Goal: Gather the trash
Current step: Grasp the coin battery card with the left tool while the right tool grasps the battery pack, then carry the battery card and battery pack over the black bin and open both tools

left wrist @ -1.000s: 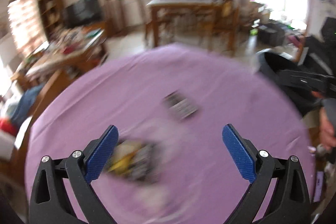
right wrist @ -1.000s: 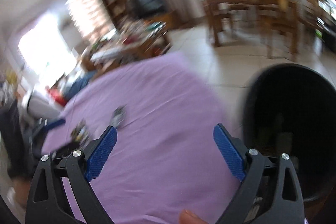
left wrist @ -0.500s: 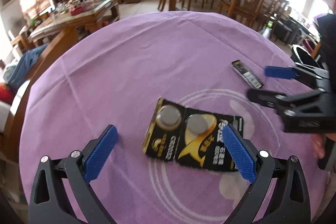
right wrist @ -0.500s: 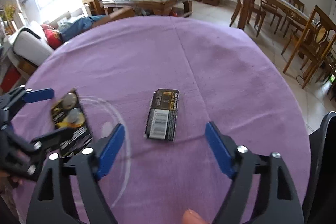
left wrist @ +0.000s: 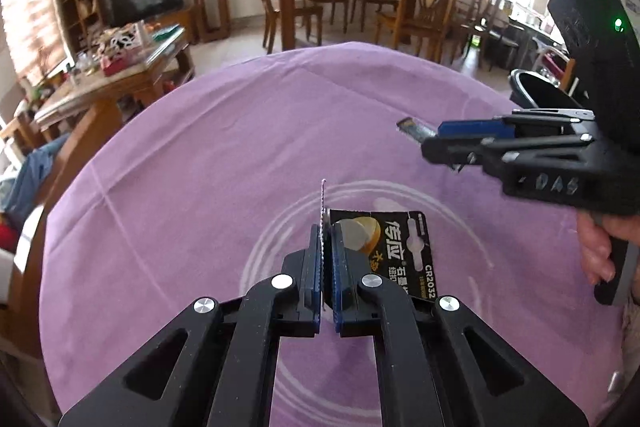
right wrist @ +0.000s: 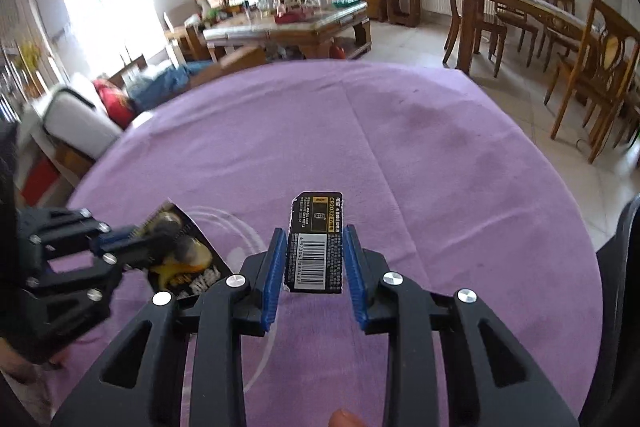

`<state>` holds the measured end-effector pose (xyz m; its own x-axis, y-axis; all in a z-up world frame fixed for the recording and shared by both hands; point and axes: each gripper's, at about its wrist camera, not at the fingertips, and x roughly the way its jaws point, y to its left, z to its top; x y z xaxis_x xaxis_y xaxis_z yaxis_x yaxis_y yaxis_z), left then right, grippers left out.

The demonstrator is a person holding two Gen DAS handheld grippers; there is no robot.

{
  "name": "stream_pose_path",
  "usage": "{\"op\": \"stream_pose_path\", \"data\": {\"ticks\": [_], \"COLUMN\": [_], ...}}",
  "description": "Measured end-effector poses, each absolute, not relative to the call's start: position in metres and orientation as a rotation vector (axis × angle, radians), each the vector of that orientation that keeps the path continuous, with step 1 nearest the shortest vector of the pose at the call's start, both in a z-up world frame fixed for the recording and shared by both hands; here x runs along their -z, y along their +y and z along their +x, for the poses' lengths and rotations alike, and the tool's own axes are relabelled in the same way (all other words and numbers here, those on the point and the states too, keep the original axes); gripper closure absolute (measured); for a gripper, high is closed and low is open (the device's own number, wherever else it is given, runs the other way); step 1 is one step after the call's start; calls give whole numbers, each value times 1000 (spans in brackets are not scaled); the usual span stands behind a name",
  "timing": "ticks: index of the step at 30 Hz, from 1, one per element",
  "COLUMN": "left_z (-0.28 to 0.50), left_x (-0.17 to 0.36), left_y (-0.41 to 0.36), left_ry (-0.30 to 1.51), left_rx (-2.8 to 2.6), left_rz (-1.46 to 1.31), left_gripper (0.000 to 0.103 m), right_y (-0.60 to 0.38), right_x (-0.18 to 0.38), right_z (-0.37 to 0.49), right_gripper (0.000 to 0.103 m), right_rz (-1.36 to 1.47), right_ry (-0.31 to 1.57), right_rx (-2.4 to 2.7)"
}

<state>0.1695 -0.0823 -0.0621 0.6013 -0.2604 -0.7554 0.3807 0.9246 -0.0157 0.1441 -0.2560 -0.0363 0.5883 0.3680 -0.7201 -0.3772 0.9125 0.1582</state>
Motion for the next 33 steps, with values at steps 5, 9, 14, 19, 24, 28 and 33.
{"op": "stream_pose_path", "data": {"ticks": [5,9,14,19,24,28,33], "left_z": [145,141,135,132,137,142,152], "left_x": [49,26,-6,-24,-39,-42,-30], "left_y": [-83,-87,-120,-167,-235,-294,-376], "left_ry": [782,710,639,591,550,532,538], "left_rx": [422,440,483,541,626,703,790], "left_rz": [67,23,1,0,-3,2,44], "left_gripper": [98,98,98,98,98,98,98], "right_y": [-285,-313,-358,-419,-489,-534,-568], "right_x": [17,1,-18,-32,-38,-31,-17], "right_z": [128,116,100,83,65,59,60], "right_gripper": [75,75,75,75,75,75,75], "right_rz": [68,127,213,324,447,516,565], "right_ry": [786,728,655,567,461,413,396], "right_rx": [-463,-445,-397,-314,-186,-76,-1]}}
